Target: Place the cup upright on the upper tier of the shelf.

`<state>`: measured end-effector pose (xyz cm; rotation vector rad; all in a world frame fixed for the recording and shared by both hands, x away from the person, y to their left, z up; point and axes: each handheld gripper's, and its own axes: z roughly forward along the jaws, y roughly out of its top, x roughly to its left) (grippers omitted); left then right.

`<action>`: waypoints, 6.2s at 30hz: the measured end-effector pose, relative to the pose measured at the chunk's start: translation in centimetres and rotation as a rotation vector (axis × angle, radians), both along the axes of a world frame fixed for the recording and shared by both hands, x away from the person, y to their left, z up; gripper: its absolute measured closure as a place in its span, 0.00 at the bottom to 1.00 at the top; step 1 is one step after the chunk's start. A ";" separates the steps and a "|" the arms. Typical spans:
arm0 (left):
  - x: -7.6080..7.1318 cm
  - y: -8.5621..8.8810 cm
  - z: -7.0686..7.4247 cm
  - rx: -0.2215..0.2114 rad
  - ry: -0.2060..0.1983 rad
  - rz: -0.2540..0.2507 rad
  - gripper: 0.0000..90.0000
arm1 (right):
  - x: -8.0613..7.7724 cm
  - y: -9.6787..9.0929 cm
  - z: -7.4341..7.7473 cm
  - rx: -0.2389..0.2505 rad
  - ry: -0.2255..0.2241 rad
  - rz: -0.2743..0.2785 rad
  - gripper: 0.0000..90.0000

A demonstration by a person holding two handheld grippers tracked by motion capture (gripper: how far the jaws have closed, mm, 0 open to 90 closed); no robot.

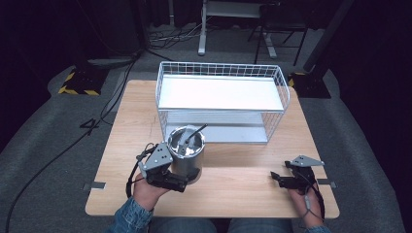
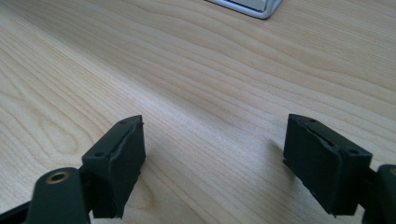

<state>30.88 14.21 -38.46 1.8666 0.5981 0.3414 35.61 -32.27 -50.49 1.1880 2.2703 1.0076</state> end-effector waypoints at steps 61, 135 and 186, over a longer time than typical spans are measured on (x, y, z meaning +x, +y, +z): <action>15.6 -6.6 13.2 -0.061 0.006 0.145 0.04 | -0.2 0.1 0.0 0.002 -0.007 0.018 0.28; 21.3 -10.1 8.9 -0.004 -0.011 0.318 0.03 | -0.2 0.2 0.0 -0.005 -0.016 0.012 0.27; 8.3 -2.9 12.0 -0.105 -0.116 0.208 0.00 | 0.1 0.1 0.0 -0.002 0.002 -0.015 0.21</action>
